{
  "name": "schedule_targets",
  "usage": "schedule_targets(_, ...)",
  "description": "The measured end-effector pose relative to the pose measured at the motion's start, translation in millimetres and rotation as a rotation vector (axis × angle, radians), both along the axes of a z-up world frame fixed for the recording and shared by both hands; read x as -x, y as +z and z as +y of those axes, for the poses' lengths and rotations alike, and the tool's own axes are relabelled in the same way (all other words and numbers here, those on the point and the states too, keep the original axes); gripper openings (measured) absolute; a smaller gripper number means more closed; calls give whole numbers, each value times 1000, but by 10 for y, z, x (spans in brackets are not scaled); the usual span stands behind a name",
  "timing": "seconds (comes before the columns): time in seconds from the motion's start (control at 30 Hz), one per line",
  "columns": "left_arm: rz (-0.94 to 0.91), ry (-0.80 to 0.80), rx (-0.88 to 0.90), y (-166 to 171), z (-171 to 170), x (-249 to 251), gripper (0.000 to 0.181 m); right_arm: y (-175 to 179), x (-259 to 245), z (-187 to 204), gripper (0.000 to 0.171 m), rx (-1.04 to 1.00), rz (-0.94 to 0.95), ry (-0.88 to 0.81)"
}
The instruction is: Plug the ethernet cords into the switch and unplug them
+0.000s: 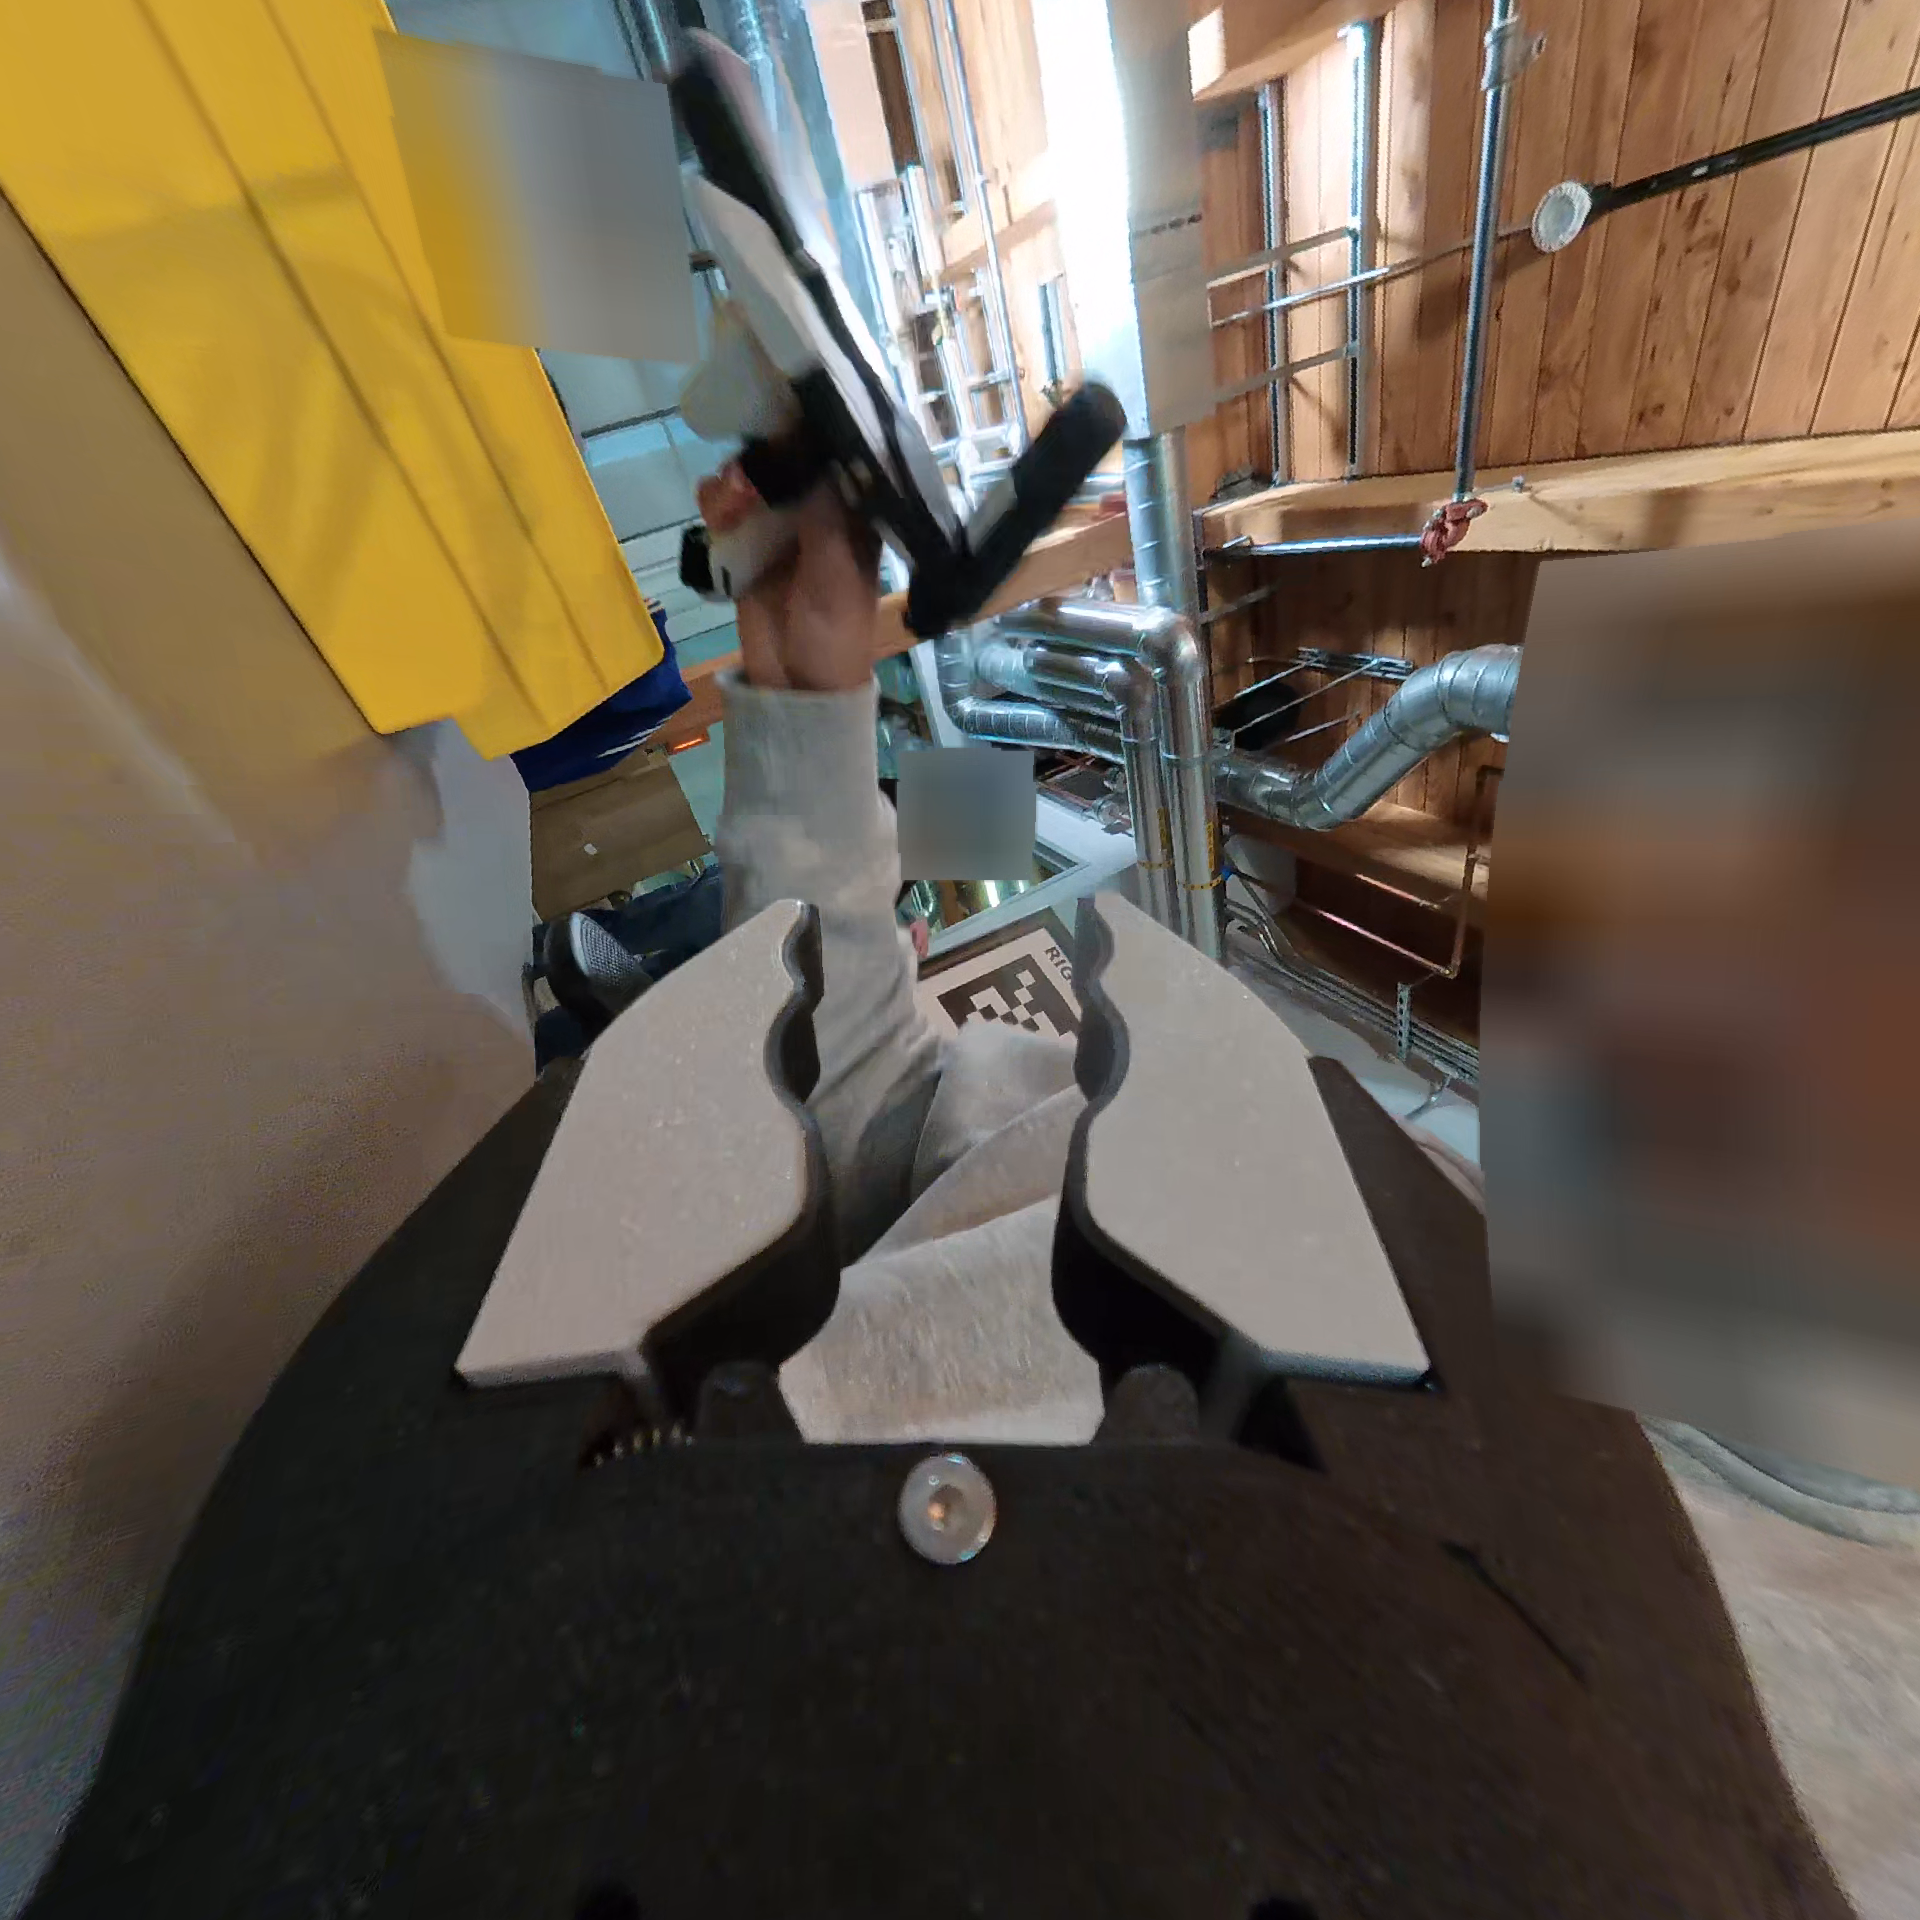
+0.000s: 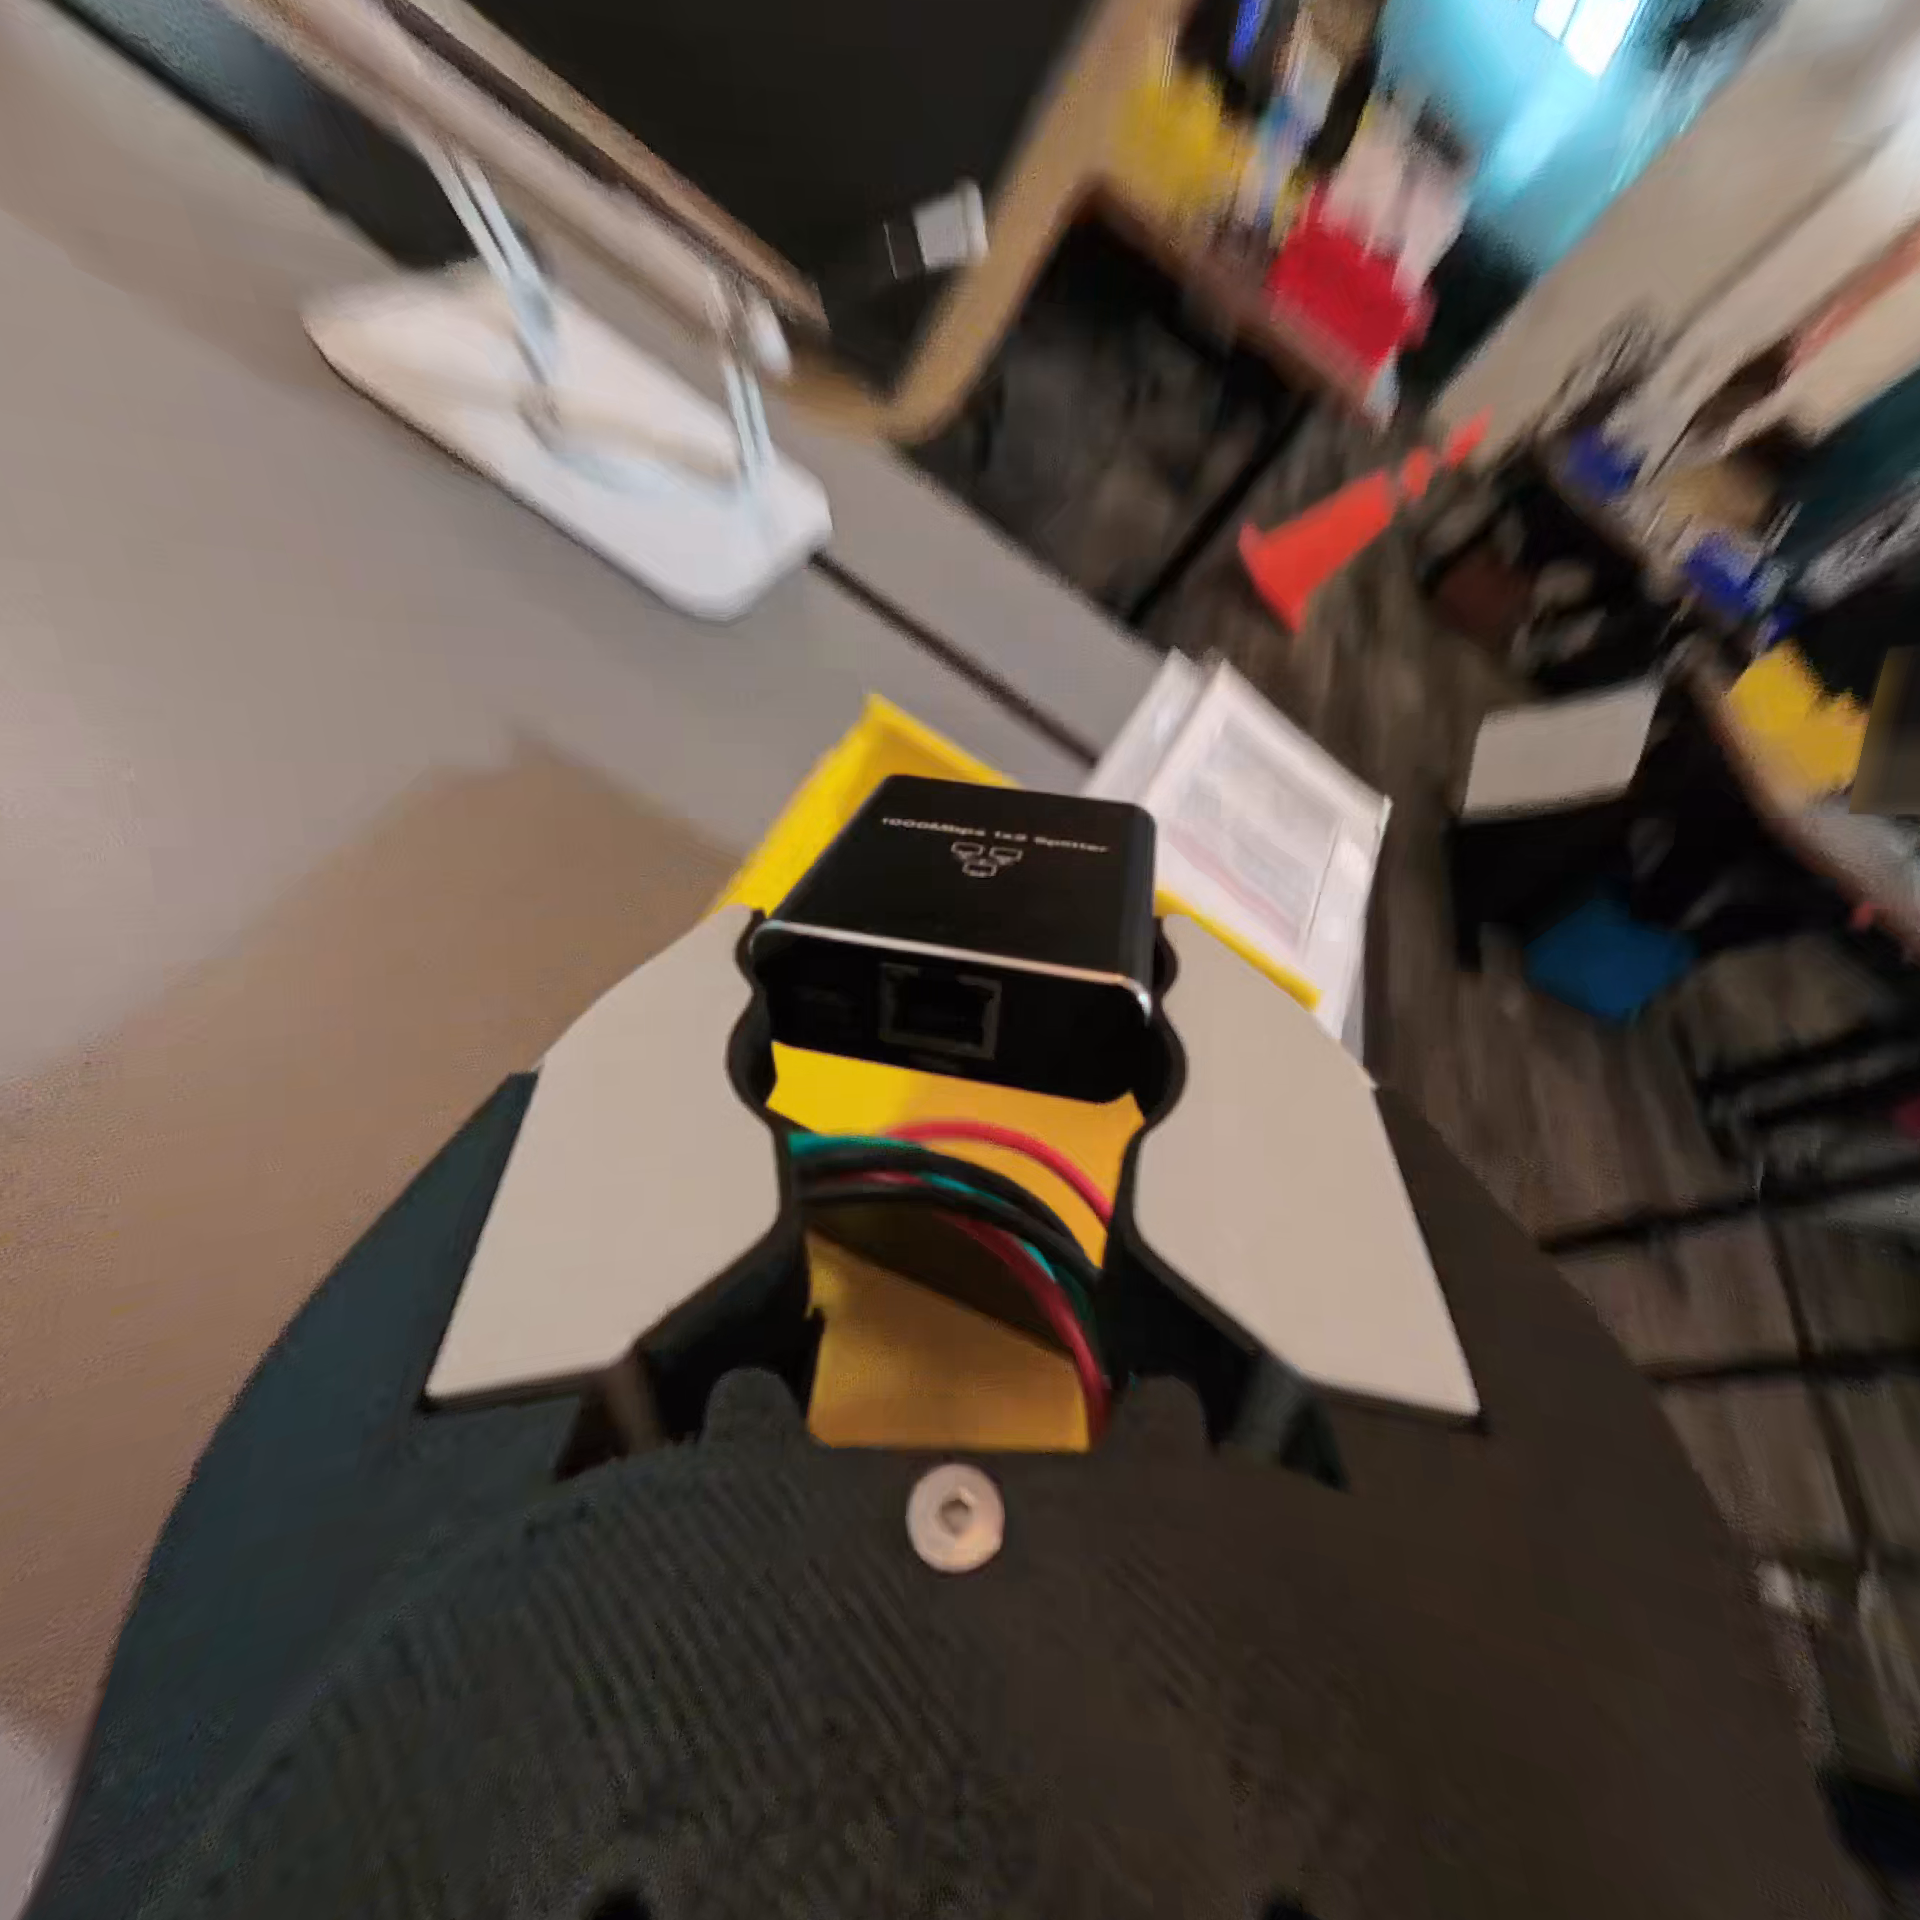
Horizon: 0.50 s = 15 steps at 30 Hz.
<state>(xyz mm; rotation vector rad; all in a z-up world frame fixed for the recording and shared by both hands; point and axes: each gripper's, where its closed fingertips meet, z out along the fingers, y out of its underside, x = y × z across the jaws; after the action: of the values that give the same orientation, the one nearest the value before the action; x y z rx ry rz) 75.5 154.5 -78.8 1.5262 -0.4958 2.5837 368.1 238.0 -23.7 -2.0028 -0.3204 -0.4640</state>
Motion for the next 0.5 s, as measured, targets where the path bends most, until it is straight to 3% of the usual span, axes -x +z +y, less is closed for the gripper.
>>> schedule_targets(0.13,10,7,-9,10,-12,-11,46,-550,-365,227,66,280,78,-102)
schedule_targets(0.3,21,14,14,-21,7,4,46,-720,-389,512,66,404,193,-109)
schedule_targets(0.5,8,26,38,1,67,69,45,-1272,-447,476,66,869,341,-182)
